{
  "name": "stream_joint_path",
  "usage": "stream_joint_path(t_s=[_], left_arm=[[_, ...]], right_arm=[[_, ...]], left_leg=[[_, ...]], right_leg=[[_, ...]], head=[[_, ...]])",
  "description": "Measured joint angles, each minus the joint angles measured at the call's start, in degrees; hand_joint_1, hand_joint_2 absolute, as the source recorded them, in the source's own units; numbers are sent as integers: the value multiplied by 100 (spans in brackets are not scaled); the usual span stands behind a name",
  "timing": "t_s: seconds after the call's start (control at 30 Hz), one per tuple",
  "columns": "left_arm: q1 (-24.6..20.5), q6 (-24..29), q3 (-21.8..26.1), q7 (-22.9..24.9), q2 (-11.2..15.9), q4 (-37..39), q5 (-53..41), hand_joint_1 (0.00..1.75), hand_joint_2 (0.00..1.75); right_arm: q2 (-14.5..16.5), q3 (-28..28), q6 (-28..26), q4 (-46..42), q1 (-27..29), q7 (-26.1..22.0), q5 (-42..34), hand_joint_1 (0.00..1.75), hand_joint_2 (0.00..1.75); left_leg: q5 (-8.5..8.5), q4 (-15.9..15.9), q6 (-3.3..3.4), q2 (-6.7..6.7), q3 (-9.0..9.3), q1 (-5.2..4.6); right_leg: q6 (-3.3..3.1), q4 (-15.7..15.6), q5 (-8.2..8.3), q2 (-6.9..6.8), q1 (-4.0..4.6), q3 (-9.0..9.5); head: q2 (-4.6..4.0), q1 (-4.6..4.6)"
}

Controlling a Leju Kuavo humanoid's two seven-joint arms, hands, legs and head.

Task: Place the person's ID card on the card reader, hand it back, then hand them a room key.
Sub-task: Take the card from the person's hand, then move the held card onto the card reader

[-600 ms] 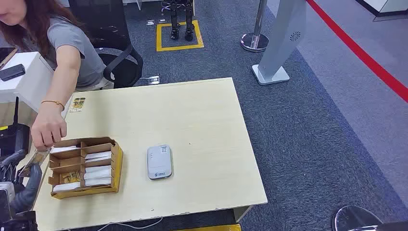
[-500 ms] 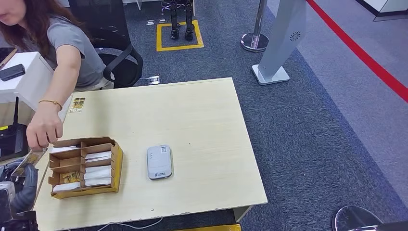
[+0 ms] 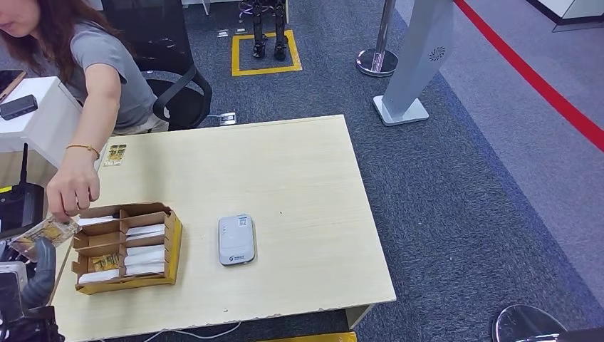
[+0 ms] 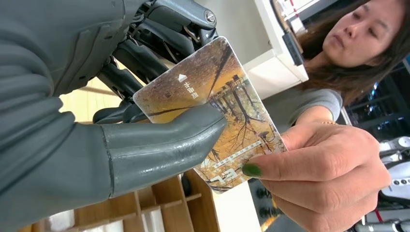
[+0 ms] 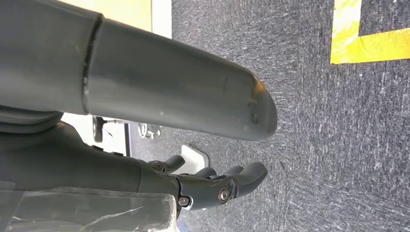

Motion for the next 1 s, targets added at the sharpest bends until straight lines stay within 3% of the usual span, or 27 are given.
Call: stream_joint_path(t_s=[0.77, 1.0], left_arm=[[-708, 1124, -1300, 112, 48, 221, -1812, 175, 175], [-1025, 2183, -1753, 443, 152, 451, -3783, 175, 175]], right_arm=[[7, 7, 23, 9, -44, -84, 49, 0, 0], [7, 37, 37, 9, -65, -84, 86, 0, 0]], left_leg=[[0, 3, 0, 0, 1, 0], [0, 3, 0, 0, 1, 0]], right_leg=[[1, 0, 2, 0, 0, 1], [1, 0, 2, 0, 0, 2]], head=[[0, 0], [0, 0]])
